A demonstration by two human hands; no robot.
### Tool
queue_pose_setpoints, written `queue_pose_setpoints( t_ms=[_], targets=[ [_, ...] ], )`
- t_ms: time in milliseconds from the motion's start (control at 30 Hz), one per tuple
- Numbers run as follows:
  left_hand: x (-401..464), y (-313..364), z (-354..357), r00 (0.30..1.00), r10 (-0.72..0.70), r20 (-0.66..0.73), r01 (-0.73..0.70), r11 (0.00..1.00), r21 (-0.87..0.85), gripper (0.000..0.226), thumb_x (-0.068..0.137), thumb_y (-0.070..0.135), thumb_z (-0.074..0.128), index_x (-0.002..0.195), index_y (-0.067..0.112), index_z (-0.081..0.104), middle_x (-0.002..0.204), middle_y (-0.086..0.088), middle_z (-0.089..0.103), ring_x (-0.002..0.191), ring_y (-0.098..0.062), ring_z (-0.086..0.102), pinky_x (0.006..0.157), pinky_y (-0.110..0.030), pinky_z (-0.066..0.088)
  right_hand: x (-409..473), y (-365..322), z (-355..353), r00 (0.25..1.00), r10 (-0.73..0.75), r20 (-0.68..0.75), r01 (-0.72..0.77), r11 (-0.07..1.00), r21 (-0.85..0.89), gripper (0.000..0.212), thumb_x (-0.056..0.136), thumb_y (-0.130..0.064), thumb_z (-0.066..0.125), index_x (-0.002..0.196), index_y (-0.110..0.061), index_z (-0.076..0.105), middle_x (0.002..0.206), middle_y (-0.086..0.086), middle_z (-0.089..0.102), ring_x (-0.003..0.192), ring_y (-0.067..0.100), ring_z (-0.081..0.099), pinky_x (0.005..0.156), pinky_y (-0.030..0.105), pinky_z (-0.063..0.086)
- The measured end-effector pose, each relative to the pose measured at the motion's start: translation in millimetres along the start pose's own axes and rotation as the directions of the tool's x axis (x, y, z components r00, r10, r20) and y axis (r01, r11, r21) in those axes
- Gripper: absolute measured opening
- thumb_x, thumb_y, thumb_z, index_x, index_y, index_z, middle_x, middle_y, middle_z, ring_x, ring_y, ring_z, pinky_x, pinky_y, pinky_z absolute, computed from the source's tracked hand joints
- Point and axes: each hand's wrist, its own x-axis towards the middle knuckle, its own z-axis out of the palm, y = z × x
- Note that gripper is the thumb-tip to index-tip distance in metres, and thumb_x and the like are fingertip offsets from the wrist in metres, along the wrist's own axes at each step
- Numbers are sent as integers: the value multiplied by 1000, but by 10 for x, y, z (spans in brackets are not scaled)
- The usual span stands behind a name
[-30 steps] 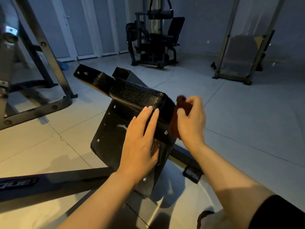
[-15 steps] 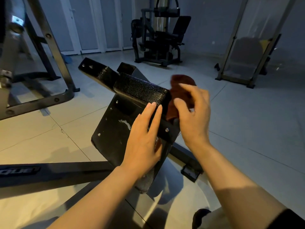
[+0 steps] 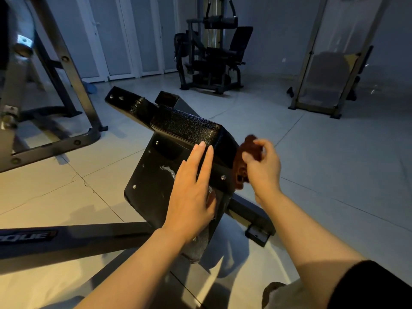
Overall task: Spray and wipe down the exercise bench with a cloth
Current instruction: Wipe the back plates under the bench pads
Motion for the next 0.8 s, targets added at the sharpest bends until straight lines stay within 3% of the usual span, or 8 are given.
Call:
queue_pose_setpoints(
  t_ms=[100,167,333,433,533,633,700,800],
  targets=[
    [-5,-22,6,1000,7,-5,-7,1000,-4,88,80,24,62,154,7,16,161,-8,7,149,-22,7,112,-52,33,-81,-301,51,933,-358,37,360,929,-83,32,88,-17,66,115,-31,55,119,-3,53,112,13,49,89,23,47],
    [-5,-30,41,1000,11,-22,-11,1000,-4,84,82,28,56,153,5,17,161,-11,8,150,-22,6,114,-51,30,-145,-357,121,884,-438,162,461,875,-149,34,88,-16,66,116,-31,55,116,-5,50,110,11,44,87,15,38],
    [-5,-14,109,999,0,-51,-1,1000,-20,83,84,27,57,152,2,17,161,-14,7,150,-21,2,120,-39,20,-137,-228,178,880,-449,156,467,878,-105,35,88,-10,65,118,-26,55,113,1,45,104,-6,45,86,6,39],
    [0,-3,96,999,-1,-40,0,1000,-23,87,82,26,61,153,3,15,161,-12,5,150,-21,1,118,-45,24,-93,-132,131,907,-384,172,397,916,-48,35,91,-7,61,121,-24,52,119,2,40,102,-8,45,81,1,40],
    [8,24,74,1000,-11,-22,10,1000,-7,91,80,25,62,154,6,13,161,-10,3,150,-22,2,114,-52,30,-13,191,53,980,-110,168,140,974,-180,35,91,1,56,108,-29,51,122,7,43,102,14,53,71,18,56],
    [4,25,45,1000,-27,-1,27,1000,-2,97,78,19,70,154,8,12,162,-6,3,150,-22,4,111,-54,33,45,268,33,989,124,-76,-137,969,-204,35,89,5,52,106,-25,49,122,11,45,101,28,56,70,35,59],
    [5,10,32,1000,-12,-2,12,1000,5,96,78,19,69,154,7,13,161,-7,4,150,-23,6,111,-55,34,47,146,114,989,-65,-133,43,986,-163,35,90,3,55,115,-20,48,120,3,40,97,13,50,73,18,55],
    [7,5,47,1000,1,-15,-1,1000,-5,89,80,26,59,154,5,14,161,-9,5,150,-23,6,111,-55,33,-4,88,223,961,-275,13,269,926,-264,37,85,8,55,112,-18,53,118,0,43,97,6,47,73,0,40]
  ],
)
